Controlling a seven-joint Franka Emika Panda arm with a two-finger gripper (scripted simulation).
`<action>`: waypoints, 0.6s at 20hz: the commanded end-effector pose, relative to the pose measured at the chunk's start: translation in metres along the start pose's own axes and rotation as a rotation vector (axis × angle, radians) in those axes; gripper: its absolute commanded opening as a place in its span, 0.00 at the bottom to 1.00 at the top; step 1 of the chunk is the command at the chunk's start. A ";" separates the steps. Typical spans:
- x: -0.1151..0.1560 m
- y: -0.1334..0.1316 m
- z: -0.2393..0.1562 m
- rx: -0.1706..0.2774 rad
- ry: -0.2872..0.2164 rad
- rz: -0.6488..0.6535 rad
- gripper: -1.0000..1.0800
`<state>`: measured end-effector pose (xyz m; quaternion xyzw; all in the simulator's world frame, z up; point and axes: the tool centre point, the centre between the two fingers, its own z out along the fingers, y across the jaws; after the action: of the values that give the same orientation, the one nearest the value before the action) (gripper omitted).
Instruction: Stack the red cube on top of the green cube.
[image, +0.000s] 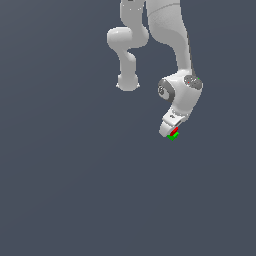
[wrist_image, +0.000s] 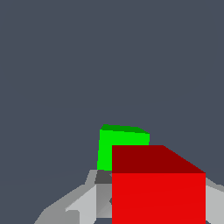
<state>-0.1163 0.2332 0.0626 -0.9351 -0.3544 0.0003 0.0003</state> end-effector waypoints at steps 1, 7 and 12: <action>0.006 -0.007 0.002 -0.001 0.001 0.002 0.00; 0.010 -0.012 0.003 -0.001 0.000 0.002 0.96; 0.010 -0.012 0.003 -0.001 0.000 0.002 0.96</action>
<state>-0.1170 0.2484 0.0598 -0.9354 -0.3536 0.0000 -0.0001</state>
